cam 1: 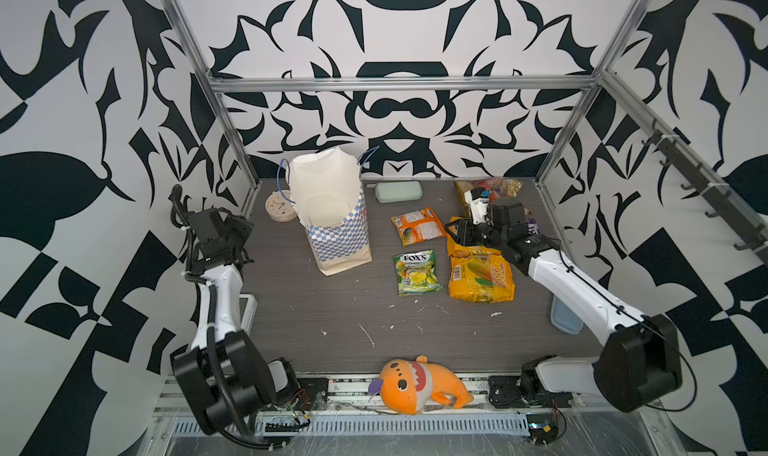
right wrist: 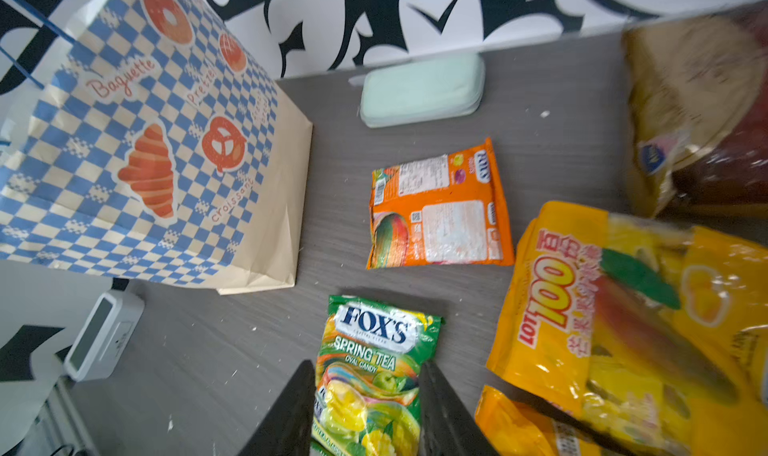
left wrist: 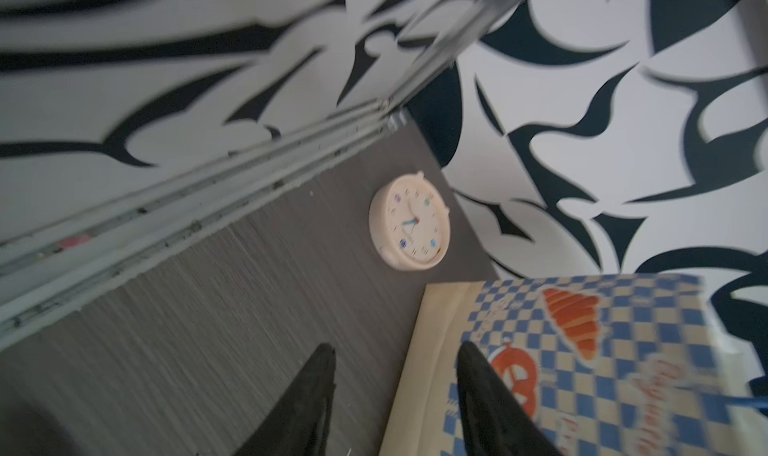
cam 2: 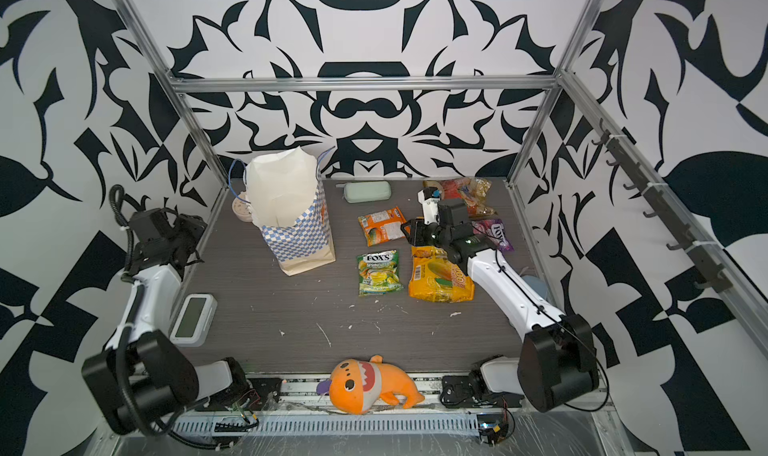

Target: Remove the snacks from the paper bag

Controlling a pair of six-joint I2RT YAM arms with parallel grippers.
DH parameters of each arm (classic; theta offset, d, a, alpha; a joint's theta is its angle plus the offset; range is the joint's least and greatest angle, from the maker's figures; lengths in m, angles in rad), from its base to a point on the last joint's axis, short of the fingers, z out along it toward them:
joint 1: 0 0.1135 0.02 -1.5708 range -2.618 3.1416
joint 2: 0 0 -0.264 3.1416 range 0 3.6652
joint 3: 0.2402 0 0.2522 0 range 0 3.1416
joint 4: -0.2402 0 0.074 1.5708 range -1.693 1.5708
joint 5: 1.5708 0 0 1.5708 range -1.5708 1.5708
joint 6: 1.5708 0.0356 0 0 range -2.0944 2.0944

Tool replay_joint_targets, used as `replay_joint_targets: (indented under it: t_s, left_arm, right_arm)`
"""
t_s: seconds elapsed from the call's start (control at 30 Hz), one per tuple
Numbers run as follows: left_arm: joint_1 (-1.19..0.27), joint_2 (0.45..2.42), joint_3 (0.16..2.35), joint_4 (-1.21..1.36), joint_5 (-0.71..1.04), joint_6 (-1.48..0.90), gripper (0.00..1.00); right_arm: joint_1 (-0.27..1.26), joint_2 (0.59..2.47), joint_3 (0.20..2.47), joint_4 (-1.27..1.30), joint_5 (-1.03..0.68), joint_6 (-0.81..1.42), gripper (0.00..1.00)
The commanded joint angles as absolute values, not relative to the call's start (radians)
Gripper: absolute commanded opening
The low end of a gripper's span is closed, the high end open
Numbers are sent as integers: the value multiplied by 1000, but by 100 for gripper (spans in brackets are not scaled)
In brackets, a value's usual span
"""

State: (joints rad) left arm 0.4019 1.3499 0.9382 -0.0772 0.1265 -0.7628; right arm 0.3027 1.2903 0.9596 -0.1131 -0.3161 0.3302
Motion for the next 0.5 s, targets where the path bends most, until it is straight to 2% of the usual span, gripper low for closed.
replay_joint_targets:
  t_s: [0.0,0.13,0.27,0.47]
  left_arm:
    - [378,1472,961,29,252,-773,49]
    - [344,1641,1056,25,294,-714,51]
    - [277,1799,1208,-46,275,-661,54]
    - [183,1954,1349,-66,279,-652,53]
  right_arm:
    - [305,1217,867,66,-200,337,45]
    - [306,1137,767,183,-167,342,45]
    - [305,1062,671,264,-124,336,54]
    - [305,971,608,249,-74,314,55]
